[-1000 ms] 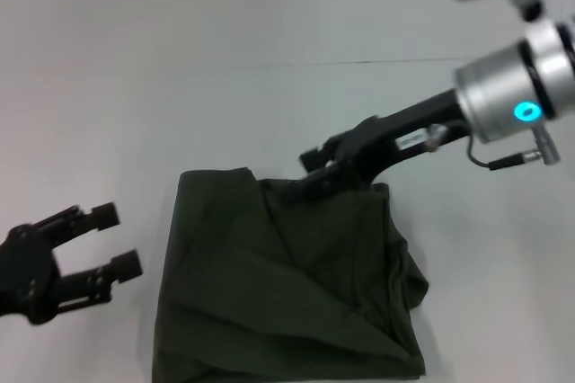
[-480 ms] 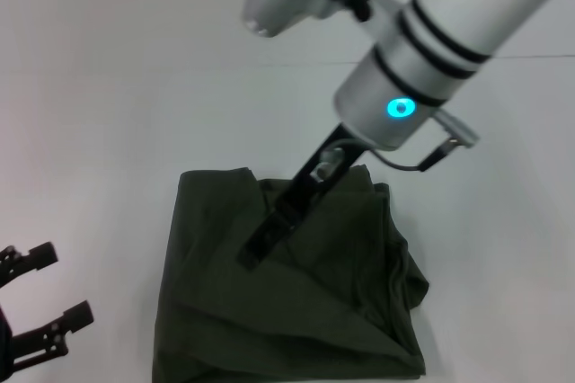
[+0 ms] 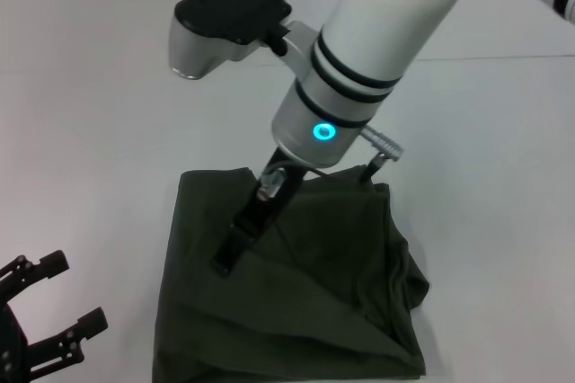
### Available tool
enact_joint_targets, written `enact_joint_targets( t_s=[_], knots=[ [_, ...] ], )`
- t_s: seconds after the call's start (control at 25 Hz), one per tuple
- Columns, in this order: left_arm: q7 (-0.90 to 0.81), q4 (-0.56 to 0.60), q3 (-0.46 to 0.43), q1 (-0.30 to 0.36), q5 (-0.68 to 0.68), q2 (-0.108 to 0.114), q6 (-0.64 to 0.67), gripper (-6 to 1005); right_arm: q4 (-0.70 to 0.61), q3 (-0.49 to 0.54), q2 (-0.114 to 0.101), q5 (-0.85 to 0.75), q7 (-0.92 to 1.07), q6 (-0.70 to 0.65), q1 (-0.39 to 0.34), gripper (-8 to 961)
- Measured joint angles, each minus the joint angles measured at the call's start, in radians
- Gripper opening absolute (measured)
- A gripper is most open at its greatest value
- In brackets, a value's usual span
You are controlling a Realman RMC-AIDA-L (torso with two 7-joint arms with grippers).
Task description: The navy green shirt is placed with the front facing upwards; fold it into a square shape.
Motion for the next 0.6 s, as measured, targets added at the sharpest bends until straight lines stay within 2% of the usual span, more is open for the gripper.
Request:
enact_joint_targets(
  t_s=[0.32, 0.6],
  knots=[
    [0.002, -0.021, 0.000, -0.010, -0.003, -0.005, -0.010, 904, 0.037, -0.144, 0.000, 0.127, -0.019, 0.044, 0.000, 882],
    [0.003, -0.024, 0.000, -0.023, 0.000, -0.012, -0.019, 904, 0.045, -0.230, -0.001, 0.134, -0.038, 0.074, -0.005, 878]
  ],
)
